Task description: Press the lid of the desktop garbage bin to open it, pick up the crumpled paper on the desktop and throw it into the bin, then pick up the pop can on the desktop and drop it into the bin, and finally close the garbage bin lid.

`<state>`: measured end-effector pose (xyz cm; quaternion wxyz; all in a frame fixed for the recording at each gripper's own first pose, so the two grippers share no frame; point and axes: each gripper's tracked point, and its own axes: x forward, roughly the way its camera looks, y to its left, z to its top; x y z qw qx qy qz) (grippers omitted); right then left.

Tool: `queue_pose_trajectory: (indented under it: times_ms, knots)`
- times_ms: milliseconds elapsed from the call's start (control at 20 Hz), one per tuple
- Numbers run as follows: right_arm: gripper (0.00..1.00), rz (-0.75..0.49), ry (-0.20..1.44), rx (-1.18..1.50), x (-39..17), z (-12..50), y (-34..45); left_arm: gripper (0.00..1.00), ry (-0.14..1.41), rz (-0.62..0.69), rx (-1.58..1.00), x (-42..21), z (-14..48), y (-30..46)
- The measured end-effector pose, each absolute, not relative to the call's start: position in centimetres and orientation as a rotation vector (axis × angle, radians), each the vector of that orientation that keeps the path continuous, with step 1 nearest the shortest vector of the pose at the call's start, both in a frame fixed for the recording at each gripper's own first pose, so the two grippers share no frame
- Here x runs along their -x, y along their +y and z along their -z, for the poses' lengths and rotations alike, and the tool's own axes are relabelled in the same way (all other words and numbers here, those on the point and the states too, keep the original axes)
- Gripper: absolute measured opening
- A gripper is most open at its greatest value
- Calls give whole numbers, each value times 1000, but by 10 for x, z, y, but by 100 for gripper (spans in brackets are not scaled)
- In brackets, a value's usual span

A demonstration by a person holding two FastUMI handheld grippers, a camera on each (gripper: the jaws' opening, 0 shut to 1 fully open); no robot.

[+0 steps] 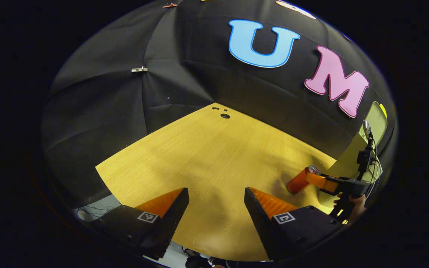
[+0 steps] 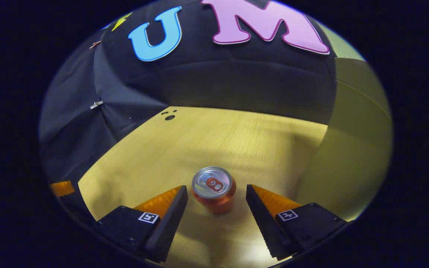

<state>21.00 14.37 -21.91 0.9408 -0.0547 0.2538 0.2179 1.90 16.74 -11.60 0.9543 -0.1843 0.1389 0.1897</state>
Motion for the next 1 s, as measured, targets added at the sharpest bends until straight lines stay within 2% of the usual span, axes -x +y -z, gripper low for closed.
queue_pose_trajectory:
  times_ms: [250, 500, 550, 600, 1000]
  knots:
    - [100, -408, 488, 208, -239, 233, 151, 96, 278, -378, 381, -33, 113, 181]
    - [98, -390, 525, 217, -250, 247, 153, 96, 302, -328, 337, -42, 115, 180]
    - [84, -384, 524, 219, -253, 246, 154, 96, 307, -308, 331, -43, 115, 178]
    - [84, -381, 531, 236, -253, 246, 153, 96, 312, -290, 324, -44, 116, 176]
    - [84, -378, 447, 265, -224, 179, 157, 96, 288, -180, 308, -53, 103, 173]
